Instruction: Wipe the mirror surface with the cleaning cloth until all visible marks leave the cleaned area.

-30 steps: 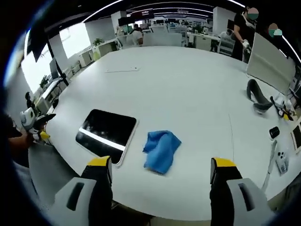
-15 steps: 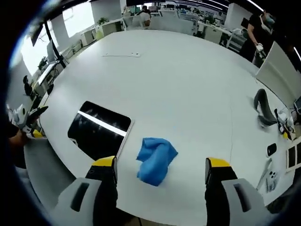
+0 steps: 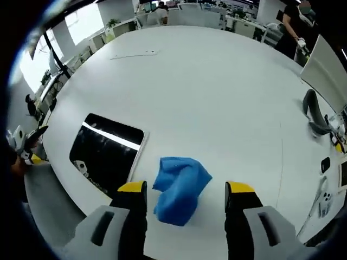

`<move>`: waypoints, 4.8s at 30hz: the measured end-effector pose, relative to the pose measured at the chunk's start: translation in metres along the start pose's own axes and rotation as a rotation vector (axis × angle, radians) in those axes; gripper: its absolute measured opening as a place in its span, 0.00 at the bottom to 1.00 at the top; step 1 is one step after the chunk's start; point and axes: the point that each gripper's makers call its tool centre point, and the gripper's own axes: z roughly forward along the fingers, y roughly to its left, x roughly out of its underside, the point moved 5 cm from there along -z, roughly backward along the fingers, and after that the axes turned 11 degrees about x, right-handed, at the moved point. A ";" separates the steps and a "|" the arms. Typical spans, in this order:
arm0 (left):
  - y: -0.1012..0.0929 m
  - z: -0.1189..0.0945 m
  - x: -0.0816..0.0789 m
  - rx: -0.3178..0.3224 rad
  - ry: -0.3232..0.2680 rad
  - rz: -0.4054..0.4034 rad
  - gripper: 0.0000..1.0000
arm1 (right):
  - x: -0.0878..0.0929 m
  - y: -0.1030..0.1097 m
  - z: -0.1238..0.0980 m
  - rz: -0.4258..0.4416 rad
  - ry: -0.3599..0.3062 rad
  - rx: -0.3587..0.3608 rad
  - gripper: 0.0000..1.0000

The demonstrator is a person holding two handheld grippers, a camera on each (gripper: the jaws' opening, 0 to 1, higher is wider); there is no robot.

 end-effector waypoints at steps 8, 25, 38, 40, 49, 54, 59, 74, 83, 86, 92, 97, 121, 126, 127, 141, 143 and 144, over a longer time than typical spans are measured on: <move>0.003 0.002 0.010 -0.007 0.054 0.007 0.95 | 0.013 0.004 0.020 0.079 0.019 0.001 0.43; 0.005 0.000 0.001 0.001 -0.004 -0.016 0.95 | 0.013 0.022 0.035 0.081 -0.009 0.078 0.18; 0.001 0.001 0.002 0.015 0.001 -0.029 0.95 | 0.024 0.020 0.041 0.101 0.006 0.083 0.14; 0.000 0.001 0.003 0.014 0.005 -0.032 0.95 | 0.024 0.023 0.042 0.102 -0.005 0.067 0.16; -0.001 0.001 0.004 0.021 0.016 -0.033 0.95 | 0.017 0.029 0.040 0.081 0.011 0.044 0.22; 0.001 0.001 0.004 0.026 0.010 -0.046 0.94 | 0.021 0.034 0.047 0.050 0.022 0.071 0.14; 0.000 0.002 0.004 0.032 0.016 -0.039 0.94 | 0.018 0.036 0.046 0.026 0.033 0.107 0.04; 0.001 0.002 0.002 0.021 0.006 -0.036 0.94 | 0.016 0.024 0.039 0.285 0.031 0.009 0.02; 0.001 0.002 0.002 0.023 0.005 -0.032 0.95 | -0.018 0.041 0.020 0.346 -0.010 -0.053 0.02; 0.002 0.001 0.002 0.016 0.003 -0.025 0.96 | -0.037 0.050 0.020 0.347 -0.039 -0.029 0.02; 0.002 0.001 -0.001 0.014 -0.017 -0.015 0.99 | -0.050 0.079 0.024 0.345 -0.021 -0.070 0.02; -0.002 0.002 -0.001 0.028 -0.010 0.029 0.99 | -0.053 0.100 0.033 0.321 0.003 -0.071 0.02; -0.011 0.012 0.010 0.083 0.088 0.047 0.99 | -0.057 0.137 0.057 0.385 0.097 -0.073 0.02; -0.012 0.012 0.011 0.098 0.092 0.058 0.99 | -0.061 0.144 0.059 0.404 0.107 -0.077 0.02; -0.011 0.012 0.011 0.099 0.093 0.052 0.99 | -0.063 0.146 0.060 0.404 0.107 -0.071 0.01; -0.011 0.012 0.008 0.103 0.072 0.043 0.99 | -0.080 0.208 0.056 0.326 0.094 -0.115 0.01; -0.011 0.012 0.008 0.100 0.070 0.041 0.99 | -0.083 0.213 0.057 0.327 0.088 -0.119 0.01; -0.011 0.012 0.008 0.100 0.070 0.039 0.99 | -0.084 0.217 0.057 0.334 0.090 -0.131 0.01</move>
